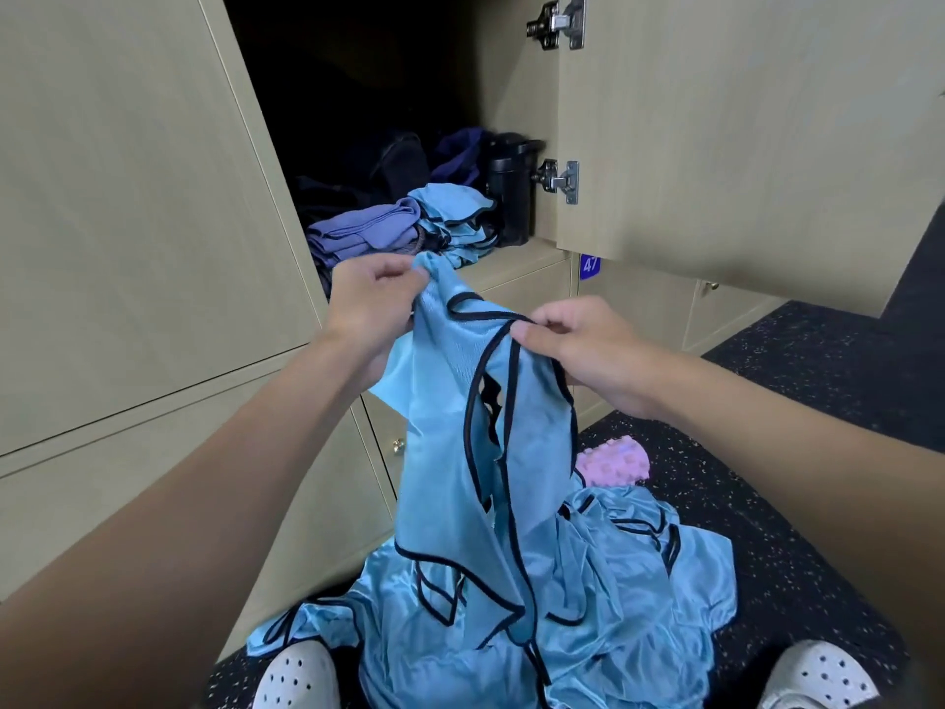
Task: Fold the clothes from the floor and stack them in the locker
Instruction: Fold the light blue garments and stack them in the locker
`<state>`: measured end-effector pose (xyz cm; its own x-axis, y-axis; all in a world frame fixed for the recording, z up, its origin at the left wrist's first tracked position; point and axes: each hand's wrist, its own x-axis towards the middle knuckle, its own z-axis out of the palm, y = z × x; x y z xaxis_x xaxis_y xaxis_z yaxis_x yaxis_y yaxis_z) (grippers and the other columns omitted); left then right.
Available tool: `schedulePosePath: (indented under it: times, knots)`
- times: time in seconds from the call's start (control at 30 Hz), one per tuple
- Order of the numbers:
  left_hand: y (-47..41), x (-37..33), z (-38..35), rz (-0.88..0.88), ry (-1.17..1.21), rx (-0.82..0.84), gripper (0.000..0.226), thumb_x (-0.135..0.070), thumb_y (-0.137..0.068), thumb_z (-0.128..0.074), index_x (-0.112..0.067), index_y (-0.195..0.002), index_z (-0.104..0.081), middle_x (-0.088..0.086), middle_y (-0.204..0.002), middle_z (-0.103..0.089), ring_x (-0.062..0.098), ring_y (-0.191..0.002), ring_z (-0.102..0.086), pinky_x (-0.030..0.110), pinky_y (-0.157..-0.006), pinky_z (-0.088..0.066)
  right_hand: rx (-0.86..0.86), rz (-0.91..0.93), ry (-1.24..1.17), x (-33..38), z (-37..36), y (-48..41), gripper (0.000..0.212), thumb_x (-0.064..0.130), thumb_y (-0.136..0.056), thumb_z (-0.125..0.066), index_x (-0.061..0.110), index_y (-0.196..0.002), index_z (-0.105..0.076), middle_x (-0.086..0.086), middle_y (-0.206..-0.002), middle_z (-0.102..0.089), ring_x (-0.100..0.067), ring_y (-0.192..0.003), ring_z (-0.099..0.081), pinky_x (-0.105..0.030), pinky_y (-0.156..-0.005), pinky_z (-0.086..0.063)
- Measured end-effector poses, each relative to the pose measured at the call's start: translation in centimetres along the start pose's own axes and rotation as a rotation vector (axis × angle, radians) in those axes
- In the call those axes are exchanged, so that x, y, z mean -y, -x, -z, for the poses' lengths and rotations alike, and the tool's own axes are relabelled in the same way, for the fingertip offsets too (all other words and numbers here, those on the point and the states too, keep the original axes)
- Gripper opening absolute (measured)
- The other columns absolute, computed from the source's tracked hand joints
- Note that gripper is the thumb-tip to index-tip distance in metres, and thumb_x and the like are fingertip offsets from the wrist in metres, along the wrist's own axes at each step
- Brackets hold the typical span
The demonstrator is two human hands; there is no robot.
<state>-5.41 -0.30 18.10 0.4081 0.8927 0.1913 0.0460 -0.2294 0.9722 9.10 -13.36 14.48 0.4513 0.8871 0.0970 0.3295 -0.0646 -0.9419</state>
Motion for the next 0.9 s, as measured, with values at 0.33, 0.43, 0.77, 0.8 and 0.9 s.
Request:
schedulePosePath:
  times: [0.33,0.43,0.77,0.8,0.9]
  knots:
    - [4.5,0.4,-2.2,-0.059,-0.328,0.427,0.048,-0.028,-0.077,-0.086,-0.024,-0.118,-0.061,0.009,-0.096,-0.073,0.015,-0.077,-0.067,0.017,-0.067,-0.050,-0.265,-0.060,-0.258,2.0,-0.1,-0.5,0.030,0.024,-0.097,-0.062,0.006,-0.074,-0.054,0.006,-0.062,-0.057,-0.009,-0.059,-0.051,-0.025,-0.065,-0.045]
    - [5.1,0.5,-2.5,-0.120,-0.333,0.391,0.027,-0.008,-0.081,-0.081,-0.010,-0.103,-0.064,0.014,-0.081,-0.073,0.014,-0.065,-0.063,0.018,-0.060,-0.048,-0.311,-0.147,-0.335,2.4,0.2,-0.6,0.024,0.030,-0.097,-0.062,0.012,-0.083,-0.056,-0.010,-0.083,-0.053,-0.023,-0.077,-0.053,-0.040,-0.076,-0.049]
    - [4.2,-1.7,-0.5,-0.220,-0.076,0.041,0.014,-0.007,-0.086,-0.076,-0.016,-0.088,-0.065,0.002,-0.072,-0.069,0.004,-0.058,-0.058,0.011,-0.054,-0.044,0.084,-0.072,-0.188,2.0,1.0,1.4,0.078,0.009,-0.080,-0.079,0.042,-0.138,-0.038,-0.016,-0.117,-0.065,-0.029,-0.106,-0.068,-0.044,-0.099,-0.051]
    - [4.2,-1.7,-0.3,-0.220,-0.075,0.022,0.014,-0.008,-0.087,-0.076,-0.017,-0.087,-0.065,0.002,-0.071,-0.069,0.004,-0.058,-0.058,0.012,-0.056,-0.044,0.058,-0.034,-0.162,2.1,0.9,1.5,0.068,0.007,-0.082,-0.077,0.043,-0.130,-0.045,-0.021,-0.114,-0.067,-0.031,-0.104,-0.069,-0.048,-0.097,-0.052]
    - [4.3,-1.4,-0.2,-0.189,-0.089,0.036,0.012,-0.009,-0.088,-0.074,-0.017,-0.087,-0.066,0.000,-0.077,-0.067,-0.001,-0.057,-0.055,0.009,-0.053,-0.041,-0.049,0.056,-0.141,2.9,1.0,1.9,0.041,0.009,-0.086,-0.074,0.035,-0.112,-0.056,-0.022,-0.104,-0.071,-0.030,-0.090,-0.070,-0.048,-0.087,-0.053]
